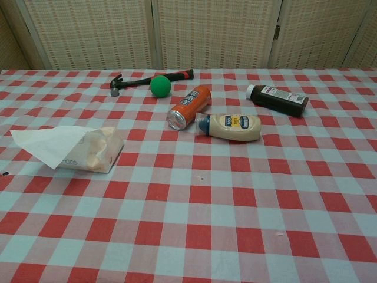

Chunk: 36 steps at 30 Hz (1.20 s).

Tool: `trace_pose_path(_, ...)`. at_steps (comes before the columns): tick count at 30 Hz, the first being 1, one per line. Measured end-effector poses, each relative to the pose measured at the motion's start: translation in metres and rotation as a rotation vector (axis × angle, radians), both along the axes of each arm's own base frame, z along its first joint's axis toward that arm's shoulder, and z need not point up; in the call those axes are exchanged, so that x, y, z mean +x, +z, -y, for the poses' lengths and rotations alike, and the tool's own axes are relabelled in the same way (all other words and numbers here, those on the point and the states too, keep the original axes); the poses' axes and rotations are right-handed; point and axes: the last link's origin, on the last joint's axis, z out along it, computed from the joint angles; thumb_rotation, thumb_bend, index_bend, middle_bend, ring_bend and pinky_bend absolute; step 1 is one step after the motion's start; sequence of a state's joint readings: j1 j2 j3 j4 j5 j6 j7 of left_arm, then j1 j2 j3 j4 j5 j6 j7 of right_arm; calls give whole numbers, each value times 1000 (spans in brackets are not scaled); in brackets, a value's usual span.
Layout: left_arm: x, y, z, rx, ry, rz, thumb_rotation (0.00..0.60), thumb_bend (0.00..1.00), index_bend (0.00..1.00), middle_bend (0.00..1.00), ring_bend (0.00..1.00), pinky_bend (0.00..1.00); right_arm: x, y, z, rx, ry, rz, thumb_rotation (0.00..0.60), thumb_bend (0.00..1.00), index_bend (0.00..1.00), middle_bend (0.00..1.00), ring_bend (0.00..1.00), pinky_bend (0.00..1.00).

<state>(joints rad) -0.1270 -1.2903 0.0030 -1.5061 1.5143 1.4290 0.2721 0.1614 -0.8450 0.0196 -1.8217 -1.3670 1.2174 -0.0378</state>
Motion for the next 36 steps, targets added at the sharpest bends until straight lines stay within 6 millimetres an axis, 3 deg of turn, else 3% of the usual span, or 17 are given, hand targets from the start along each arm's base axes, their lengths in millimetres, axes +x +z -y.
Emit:
trace_pose_path(7,2,0,0,5,-6,6,600,598,565,949,960,1000,2,0,-2,0,6,3,600,996,891,799,606,861)
trace_pose_path(16,10,-6,-2,11,-36,5,600,481,282,947,960,1000,1,0,-1,4,0,-3,600,995,891,799,606,861)
trace_pose_path(22,19,-29,-12,11,-80,33,600,481,267,953,960,1000,2,2,-2,-7,6,12,600,995,891,799,606,861)
trace_pose_path(36,33,-90,-57,31,-120,102,600,481,227,947,960,1000,1,3,-2,-6,6,14,600,996,892,799,606,861)
